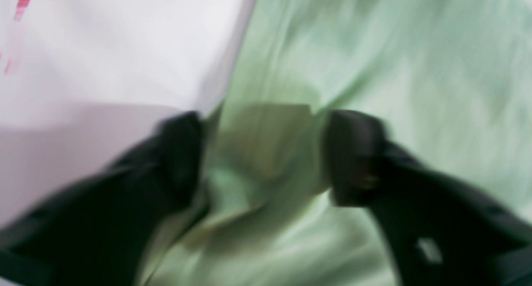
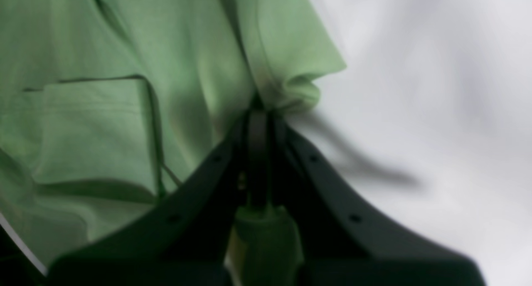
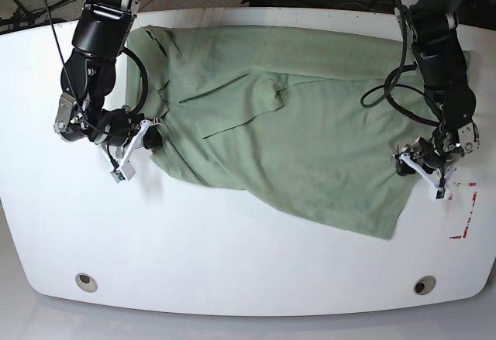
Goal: Fold the T-shirt properly
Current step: 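Release the shirt and move both grippers to its hem edge, then grasp the shirt hem with both grippers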
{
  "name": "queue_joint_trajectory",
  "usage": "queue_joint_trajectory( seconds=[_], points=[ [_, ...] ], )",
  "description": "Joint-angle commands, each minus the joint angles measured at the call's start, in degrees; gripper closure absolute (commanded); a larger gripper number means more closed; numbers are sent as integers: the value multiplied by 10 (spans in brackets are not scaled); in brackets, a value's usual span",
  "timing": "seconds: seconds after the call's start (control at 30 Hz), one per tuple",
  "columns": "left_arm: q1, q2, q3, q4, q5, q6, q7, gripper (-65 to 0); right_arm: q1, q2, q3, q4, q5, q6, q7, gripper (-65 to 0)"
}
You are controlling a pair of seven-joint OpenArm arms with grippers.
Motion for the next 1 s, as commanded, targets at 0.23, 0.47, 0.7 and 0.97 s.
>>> queue_joint_trajectory(
  seconds=[0.23, 0.47, 0.7, 0.97],
  points=[
    [124, -18, -12, 162, 13, -48, 75, -444, 14, 5, -1, 12, 11, 1, 8, 0],
    [147, -18, -26, 230, 12, -48, 82, -458, 14, 5, -1, 8, 11, 1, 9, 0],
    [91, -15, -46, 219, 11, -48, 94, -490, 14, 5, -2, 7, 12, 1, 9, 0],
    [5, -14, -46, 104, 11, -48, 91, -515, 14, 4, -2, 7, 15, 1, 9, 0]
  ],
)
